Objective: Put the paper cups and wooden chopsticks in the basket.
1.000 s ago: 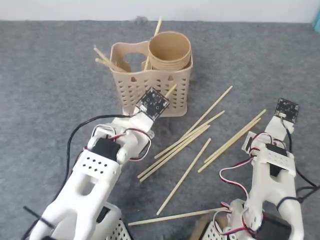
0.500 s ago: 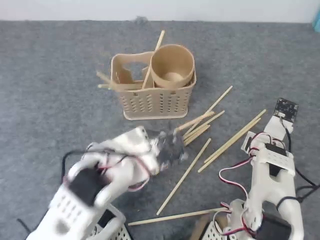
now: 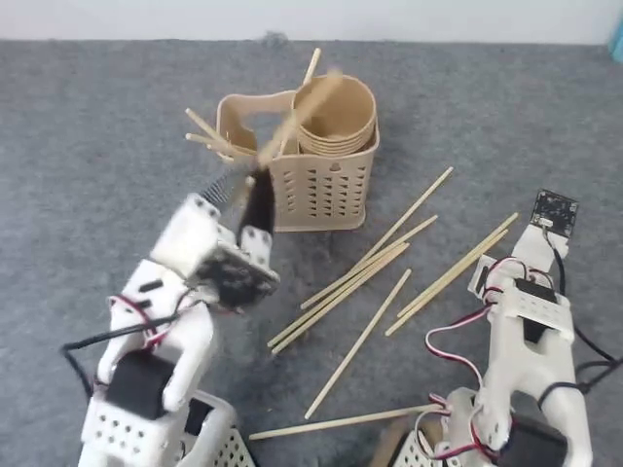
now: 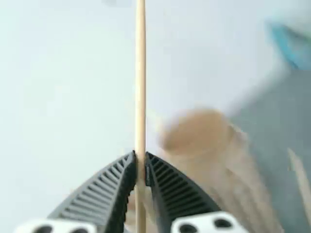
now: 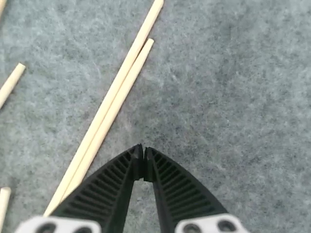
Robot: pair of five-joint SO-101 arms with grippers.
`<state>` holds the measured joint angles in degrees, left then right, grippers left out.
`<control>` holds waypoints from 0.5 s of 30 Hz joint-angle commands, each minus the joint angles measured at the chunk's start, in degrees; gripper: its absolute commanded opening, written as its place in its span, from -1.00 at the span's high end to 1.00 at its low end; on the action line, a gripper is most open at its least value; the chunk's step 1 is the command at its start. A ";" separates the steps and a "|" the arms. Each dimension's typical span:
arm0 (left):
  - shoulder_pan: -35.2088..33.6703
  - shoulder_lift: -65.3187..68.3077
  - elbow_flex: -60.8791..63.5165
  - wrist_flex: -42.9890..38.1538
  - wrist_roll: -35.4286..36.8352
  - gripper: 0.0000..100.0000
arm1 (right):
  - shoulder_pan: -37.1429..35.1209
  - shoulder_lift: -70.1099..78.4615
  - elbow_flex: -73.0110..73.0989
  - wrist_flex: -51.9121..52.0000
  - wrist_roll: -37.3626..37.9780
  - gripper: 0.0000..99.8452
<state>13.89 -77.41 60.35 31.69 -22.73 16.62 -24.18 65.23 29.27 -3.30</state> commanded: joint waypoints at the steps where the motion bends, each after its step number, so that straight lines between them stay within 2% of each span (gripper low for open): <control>1: -2.90 -0.62 2.68 -18.46 4.48 0.98 | -0.48 0.04 -3.16 -0.84 0.88 0.98; 10: -0.26 0.35 3.21 -37.63 18.11 0.98 | -0.57 0.04 -3.08 -0.92 0.88 0.98; 15: 1.32 9.93 3.12 -46.86 19.78 0.98 | -0.57 0.04 -2.99 -0.75 0.88 0.98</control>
<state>14.33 -73.54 63.78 -9.54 -4.09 16.62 -24.18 65.23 29.27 -3.30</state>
